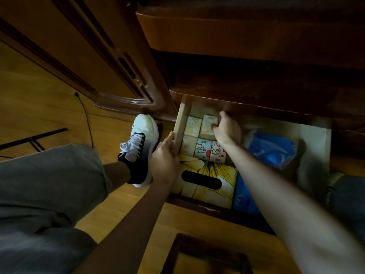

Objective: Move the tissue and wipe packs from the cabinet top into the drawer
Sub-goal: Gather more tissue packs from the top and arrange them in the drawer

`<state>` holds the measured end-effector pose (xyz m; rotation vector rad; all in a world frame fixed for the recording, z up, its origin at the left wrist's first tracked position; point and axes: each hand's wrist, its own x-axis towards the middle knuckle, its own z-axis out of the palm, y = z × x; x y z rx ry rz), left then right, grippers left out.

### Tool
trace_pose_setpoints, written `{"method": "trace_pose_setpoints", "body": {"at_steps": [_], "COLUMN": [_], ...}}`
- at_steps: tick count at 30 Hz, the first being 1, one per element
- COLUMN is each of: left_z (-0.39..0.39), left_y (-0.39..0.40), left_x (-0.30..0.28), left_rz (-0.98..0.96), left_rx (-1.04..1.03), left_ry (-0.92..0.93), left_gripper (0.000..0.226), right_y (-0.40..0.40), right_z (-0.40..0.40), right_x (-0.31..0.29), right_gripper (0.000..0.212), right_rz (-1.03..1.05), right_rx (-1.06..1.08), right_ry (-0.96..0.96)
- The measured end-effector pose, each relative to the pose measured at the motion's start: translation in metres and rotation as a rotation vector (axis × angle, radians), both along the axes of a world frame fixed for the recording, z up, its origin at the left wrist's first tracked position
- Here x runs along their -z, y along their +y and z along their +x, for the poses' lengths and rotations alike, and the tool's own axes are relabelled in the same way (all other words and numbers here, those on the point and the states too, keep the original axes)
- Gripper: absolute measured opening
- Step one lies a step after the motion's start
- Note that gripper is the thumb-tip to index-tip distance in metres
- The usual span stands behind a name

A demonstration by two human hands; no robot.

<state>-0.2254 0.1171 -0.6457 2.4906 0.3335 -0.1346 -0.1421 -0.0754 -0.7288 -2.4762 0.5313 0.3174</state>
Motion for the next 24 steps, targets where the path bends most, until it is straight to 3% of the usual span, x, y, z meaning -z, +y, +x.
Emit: {"method": "trace_pose_setpoints", "body": {"at_steps": [4,11,14,18,21,24], "left_z": [0.0,0.0,0.001,0.0,-0.012,-0.019], "left_y": [0.0,0.004,0.004,0.002,-0.006,-0.021], "left_x": [0.0,0.0,0.0,-0.004,-0.011,-0.023], "left_rz": [-0.003,-0.032,-0.027,-0.033,-0.028,0.031], "left_rx": [-0.005,0.015,0.029,0.077,0.11,0.163], "left_ry": [0.001,0.03,0.046,0.089,0.048,0.005], "left_gripper": [0.045,0.048,0.05,0.055,0.063,0.067], "right_y": [-0.004,-0.004,-0.011,-0.046,-0.085,-0.106], "right_z": [0.001,-0.003,-0.013,-0.036,-0.064,-0.092], "right_x": [0.002,-0.01,-0.024,-0.049,-0.062,-0.077], "right_gripper": [0.026,0.021,0.032,0.04,0.045,0.052], "right_rz": [0.079,0.048,0.035,-0.159,-0.329,-0.245], "right_rx": [-0.107,-0.152,-0.156,-0.152,-0.134,-0.113], "right_ry": [0.113,0.174,0.125,0.028,0.099,0.188]}}
